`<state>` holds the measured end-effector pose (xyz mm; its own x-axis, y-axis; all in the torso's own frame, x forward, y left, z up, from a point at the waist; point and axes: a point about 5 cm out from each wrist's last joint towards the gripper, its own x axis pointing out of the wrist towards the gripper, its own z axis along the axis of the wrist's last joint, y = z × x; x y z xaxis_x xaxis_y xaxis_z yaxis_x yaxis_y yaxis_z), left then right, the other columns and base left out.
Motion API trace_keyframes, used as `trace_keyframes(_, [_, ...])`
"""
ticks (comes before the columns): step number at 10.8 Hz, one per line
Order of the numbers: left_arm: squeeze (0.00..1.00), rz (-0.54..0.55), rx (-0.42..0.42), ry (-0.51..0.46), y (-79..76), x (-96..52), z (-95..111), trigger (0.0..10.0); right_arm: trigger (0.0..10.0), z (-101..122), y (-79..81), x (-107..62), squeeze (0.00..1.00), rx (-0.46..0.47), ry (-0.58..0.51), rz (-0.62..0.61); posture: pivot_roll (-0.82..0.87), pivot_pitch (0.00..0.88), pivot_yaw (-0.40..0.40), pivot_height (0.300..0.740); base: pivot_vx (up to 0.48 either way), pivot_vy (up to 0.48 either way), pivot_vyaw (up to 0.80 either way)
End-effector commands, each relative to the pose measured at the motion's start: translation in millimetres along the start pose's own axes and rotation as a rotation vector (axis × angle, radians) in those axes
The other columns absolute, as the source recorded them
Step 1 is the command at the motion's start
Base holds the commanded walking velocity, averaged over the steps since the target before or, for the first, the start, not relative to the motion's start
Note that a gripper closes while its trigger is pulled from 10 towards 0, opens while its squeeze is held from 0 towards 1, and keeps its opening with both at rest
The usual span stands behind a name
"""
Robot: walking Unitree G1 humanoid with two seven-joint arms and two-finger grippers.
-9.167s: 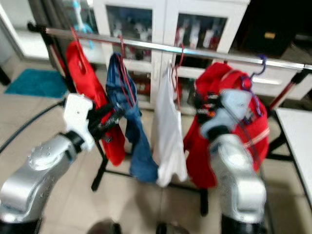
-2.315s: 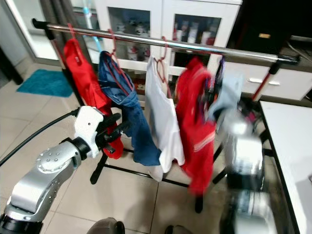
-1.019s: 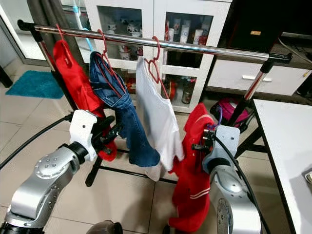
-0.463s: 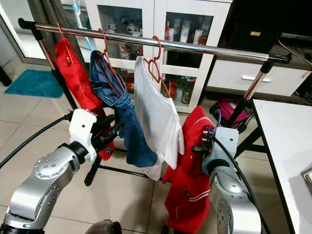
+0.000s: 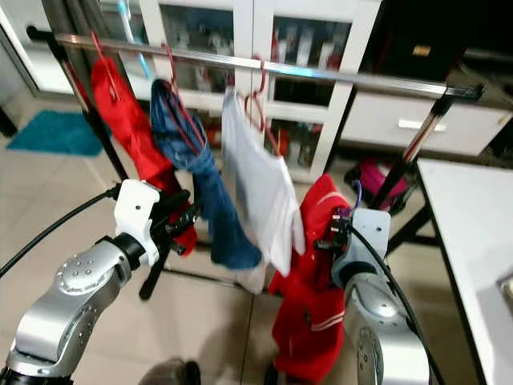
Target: Hang hanger
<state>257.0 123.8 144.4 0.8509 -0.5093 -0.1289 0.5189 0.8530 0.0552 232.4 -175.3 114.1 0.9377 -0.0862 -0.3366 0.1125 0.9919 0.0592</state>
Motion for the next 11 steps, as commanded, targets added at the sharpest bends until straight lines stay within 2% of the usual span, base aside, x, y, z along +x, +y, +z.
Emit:
trace_keyframes(1, [0.00,-0.008,0.008,0.003,-1.6,-0.9,0.7,10.0,0.0,6.7,0.8,-1.8,0.00,-0.004,-0.026,0.009,0.07,0.088,-0.028,0.740,-0.296,0.000,0.00])
trace_keyframes(8, [0.00,-0.023,0.007,0.002,-3.3,-0.8,1.0,10.0,0.0,7.1,1.3,-1.3,0.00,-0.006,-0.024,0.015,0.08,0.087,-0.033,0.740,-0.274,0.000,0.00])
trace_keyframes(11, [0.00,-0.016,0.013,0.007,-2.9,-2.0,0.4,10.0,0.0,7.0,1.9,-0.3,0.00,-0.007,-0.020,0.021,0.08,0.089,-0.044,0.740,0.000,0.000,0.00])
